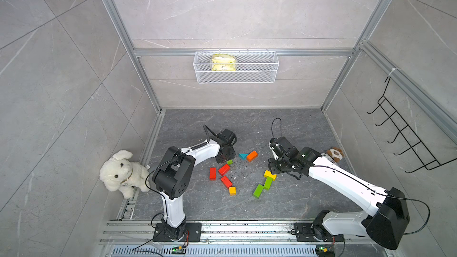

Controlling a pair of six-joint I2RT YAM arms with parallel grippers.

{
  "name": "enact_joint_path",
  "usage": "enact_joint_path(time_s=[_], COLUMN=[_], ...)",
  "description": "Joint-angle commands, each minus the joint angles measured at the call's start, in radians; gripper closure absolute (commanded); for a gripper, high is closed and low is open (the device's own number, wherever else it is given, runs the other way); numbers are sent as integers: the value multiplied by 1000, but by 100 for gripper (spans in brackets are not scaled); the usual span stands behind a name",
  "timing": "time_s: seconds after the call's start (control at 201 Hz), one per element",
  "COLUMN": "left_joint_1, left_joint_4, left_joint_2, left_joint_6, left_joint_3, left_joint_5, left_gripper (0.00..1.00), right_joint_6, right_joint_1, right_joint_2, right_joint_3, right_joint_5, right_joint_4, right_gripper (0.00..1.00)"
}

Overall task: Assemble a heart with building blocks
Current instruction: Assemble the building block at the center of the board.

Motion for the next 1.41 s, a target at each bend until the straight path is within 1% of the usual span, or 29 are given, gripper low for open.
enact_joint_path(time_s=[0.0, 0.07, 0.134, 0.289, 0.398, 0.533, 0.608, 0.667, 0.712, 0.832, 1.011, 1.205, 1.285, 1.405], left_joint_1=[-12, -23, -32, -35, -36, -36, -32, -26, -17, 2, 3, 0, -4, -13], left_joint_4=[19, 23, 30, 43, 41, 3, -28, -45, -46, -36, 1, 46, 51, 51], left_joint_2=[30, 46, 61, 72, 35, -58, -115, -155, -173, -157, -93, -8, 5, -2], left_joint_6=[-61, -75, -84, -109, -110, -94, -72, -48, -31, -1, 8, 23, 21, 16], left_joint_3=[45, 60, 71, 74, 64, 14, -30, -66, -88, -103, -94, -47, -32, -32], left_joint_5=[36, 42, 44, 33, 22, -19, -75, -118, -125, -82, -44, 20, 42, 50], left_gripper=[66, 66, 64, 53, 47, 44, 45, 47, 50, 57, 59, 63, 65, 66], right_joint_6=[19, 20, 21, 19, 15, 13, 15, 16, 17, 18, 17, 20, 22, 25], right_joint_1=[7, 6, 6, 6, 7, 6, 7, 7, 7, 7, 7, 7, 7, 7], right_joint_2=[-13, -12, -10, -12, -24, -37, -39, -38, -35, -24, -28, -32, -33, -31], right_joint_3=[-19, -25, -26, -20, -16, -16, -18, -18, -18, -15, -19, -27, -31, -33], right_joint_5=[14, 14, 11, 8, 6, 5, 0, -7, -11, -21, -16, -17, -16, -15], right_joint_4=[-18, -13, -11, -15, -25, -32, -29, -24, -20, -14, -21, -25, -23, -20], right_gripper=[61, 61, 61, 61, 61, 61, 61, 60, 61, 61, 61, 61, 61, 61])
